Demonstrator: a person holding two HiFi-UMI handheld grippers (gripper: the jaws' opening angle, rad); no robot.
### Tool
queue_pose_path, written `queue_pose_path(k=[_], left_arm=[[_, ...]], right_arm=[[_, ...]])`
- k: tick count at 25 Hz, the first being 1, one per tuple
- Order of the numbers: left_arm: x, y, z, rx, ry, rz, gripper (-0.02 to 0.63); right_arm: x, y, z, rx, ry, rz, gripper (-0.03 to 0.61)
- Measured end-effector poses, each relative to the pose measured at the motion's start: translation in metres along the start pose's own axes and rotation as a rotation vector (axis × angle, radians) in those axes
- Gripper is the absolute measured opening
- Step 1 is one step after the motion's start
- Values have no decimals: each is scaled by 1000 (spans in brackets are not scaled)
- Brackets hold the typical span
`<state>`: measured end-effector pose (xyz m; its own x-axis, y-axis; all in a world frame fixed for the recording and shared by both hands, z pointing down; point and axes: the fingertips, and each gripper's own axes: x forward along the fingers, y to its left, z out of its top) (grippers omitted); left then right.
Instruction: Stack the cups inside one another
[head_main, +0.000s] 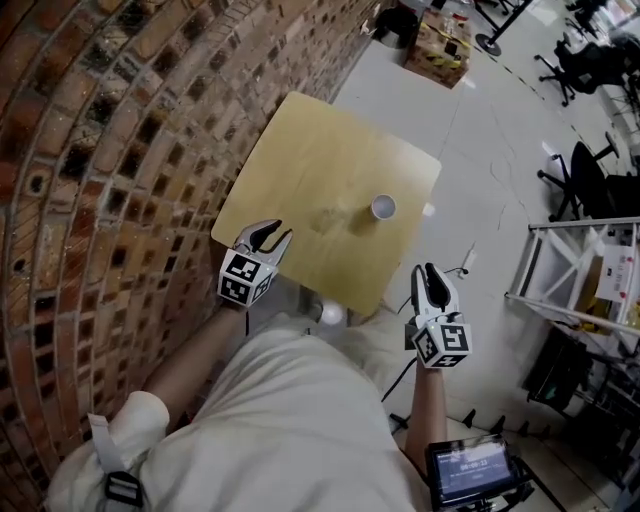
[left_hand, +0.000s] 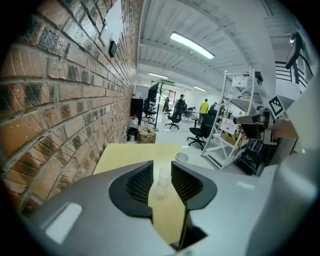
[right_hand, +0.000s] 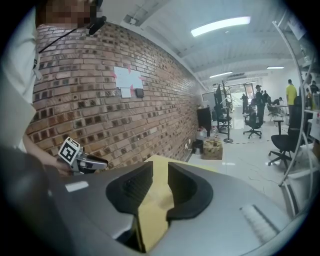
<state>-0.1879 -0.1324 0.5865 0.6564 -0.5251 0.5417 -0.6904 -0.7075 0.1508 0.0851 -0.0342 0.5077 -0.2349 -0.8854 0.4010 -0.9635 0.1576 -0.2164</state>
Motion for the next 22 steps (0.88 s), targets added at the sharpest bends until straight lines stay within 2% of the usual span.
queue_pose_path(k=[6,10,13,14,15,18,22], left_arm=[[3,-22,9,91,1,-38,133],[5,-26,13,97,12,-48,137],[8,-25,8,121,55,-45,84],[9,-24,6,122,68,-42,84],[11,-24,4,119,80,-44,89],[20,-29,3,133,101,-78,191],[43,-38,1,285,132,-114,206]], right_arm=[[6,-5,-2,23,1,1,109],[11,-1,2,16,1,24,112],[16,2,4,13,-3,34,112],[18,3,6,11,-5,37,112],[19,4,7,9,-6,39,112],[19,4,9,10,-9,43,112],[17,3,9,19,-10,36,112]])
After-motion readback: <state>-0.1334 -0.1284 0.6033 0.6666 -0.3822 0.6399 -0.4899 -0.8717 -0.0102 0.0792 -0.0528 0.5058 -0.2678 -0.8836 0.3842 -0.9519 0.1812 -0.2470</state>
